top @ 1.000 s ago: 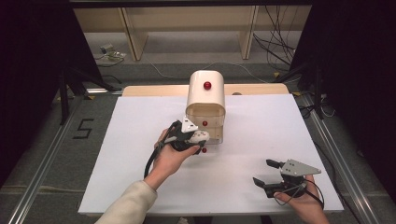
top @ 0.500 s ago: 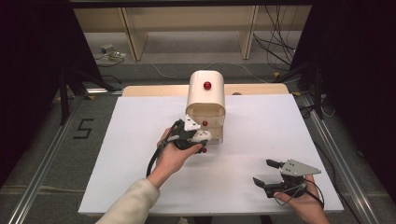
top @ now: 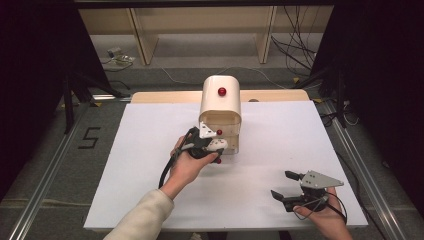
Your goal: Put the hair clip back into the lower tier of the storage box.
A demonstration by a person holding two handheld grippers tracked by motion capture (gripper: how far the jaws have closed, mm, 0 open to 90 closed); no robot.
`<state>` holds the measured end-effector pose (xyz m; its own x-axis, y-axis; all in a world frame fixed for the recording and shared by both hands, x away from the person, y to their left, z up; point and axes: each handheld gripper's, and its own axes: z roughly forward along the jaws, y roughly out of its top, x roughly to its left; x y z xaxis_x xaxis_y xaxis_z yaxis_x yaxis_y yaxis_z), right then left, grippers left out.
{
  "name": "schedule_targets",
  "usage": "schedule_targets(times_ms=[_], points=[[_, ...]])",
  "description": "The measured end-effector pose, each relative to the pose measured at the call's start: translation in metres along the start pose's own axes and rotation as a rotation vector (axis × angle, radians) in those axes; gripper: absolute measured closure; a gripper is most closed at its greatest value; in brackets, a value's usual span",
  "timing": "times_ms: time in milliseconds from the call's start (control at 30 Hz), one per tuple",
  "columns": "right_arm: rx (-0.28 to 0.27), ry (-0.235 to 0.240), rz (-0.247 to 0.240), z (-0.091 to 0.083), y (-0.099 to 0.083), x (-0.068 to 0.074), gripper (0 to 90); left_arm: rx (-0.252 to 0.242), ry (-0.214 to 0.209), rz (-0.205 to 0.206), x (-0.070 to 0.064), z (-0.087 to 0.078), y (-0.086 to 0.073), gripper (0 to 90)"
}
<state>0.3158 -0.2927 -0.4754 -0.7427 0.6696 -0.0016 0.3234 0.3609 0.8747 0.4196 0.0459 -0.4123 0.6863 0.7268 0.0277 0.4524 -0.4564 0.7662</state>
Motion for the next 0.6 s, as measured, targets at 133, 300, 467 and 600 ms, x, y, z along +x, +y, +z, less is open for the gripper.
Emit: schedule_targets(times_ms=[133,300,467,600], points=[[0.001,0.002,-0.003,0.0,0.0,-0.0001,16.3,0.002,0.0,-0.002,-0.0004,0.0019,0.0011,45.0],[0.005,0.0,-0.002,-0.0003,0.0,-0.0003,16.2,0.003,0.001,-0.004,-0.0006,0.0046,0.0022,45.1],[0.006,0.0,-0.003,-0.0004,-0.0001,-0.0004,16.2,0.0,0.005,-0.016,-0.0004,0.0078,0.0028,45.1],[0.006,0.0,-0.003,-0.0004,-0.0002,-0.0006,16.3,0.003,0.008,-0.024,0.0004,0.01,0.0032,45.2]])
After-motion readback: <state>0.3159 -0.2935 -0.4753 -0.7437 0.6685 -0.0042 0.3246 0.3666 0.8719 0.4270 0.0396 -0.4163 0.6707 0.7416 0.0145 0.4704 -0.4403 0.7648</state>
